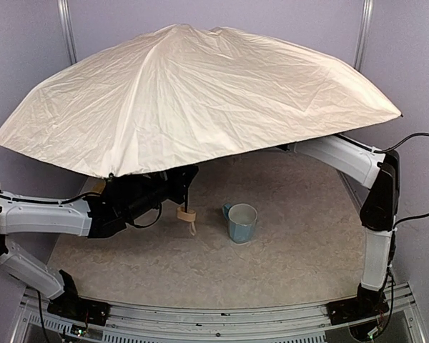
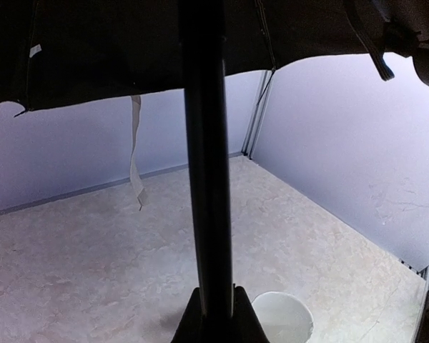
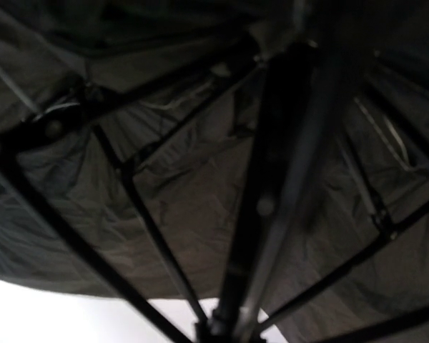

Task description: Put away the umbrella

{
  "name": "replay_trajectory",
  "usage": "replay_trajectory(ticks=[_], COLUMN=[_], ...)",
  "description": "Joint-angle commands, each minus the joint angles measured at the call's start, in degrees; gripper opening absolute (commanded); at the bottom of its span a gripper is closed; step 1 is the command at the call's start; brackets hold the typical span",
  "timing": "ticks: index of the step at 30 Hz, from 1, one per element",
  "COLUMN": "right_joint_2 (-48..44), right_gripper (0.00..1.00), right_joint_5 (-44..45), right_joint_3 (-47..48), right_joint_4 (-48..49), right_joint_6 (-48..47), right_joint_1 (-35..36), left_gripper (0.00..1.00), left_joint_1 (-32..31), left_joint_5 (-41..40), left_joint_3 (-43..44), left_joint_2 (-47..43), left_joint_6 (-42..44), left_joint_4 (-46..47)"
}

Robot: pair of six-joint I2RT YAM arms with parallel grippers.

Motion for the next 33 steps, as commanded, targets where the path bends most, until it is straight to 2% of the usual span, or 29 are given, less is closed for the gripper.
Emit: replay_trajectory(ticks=[1,12,18,23,33], right_joint_2=[5.3,6.5,6.7,8.3,8.9], right_gripper=[0.01,0.05,0.07,0.08,0.07], right_joint_5=[-7.9,-7.2,-5.8,-5.5,-4.1], right_joint_3=[-7.5,-16.3,-20.2,-19.8,-23.2], right_joint_4=[-14.5,-15.7,-13.2,-13.3,-13.1], right_joint_6=[-11.0,-10.2,-8.7,-7.8,-7.1], right_joint_1=[2.2,4.6,5.0,5.1,5.2], left_gripper=[0.0,0.0,0.0,0.0,0.0], left_joint_1=[-0.9,-4.1,-4.2,-4.4,-4.4], left_joint_5=[-4.5,-11.6,-10.8,-9.7,-10.2], left_joint_3=[2.6,1.9,3.7,5.4,7.0], left_joint_2=[-8.6,-9.8,-9.9,-8.6,-9.1], left_joint_6=[8.7,18.5,17.8,17.0,20.0], left_joint_4=[19.0,37.3,38.6,39.0,38.7])
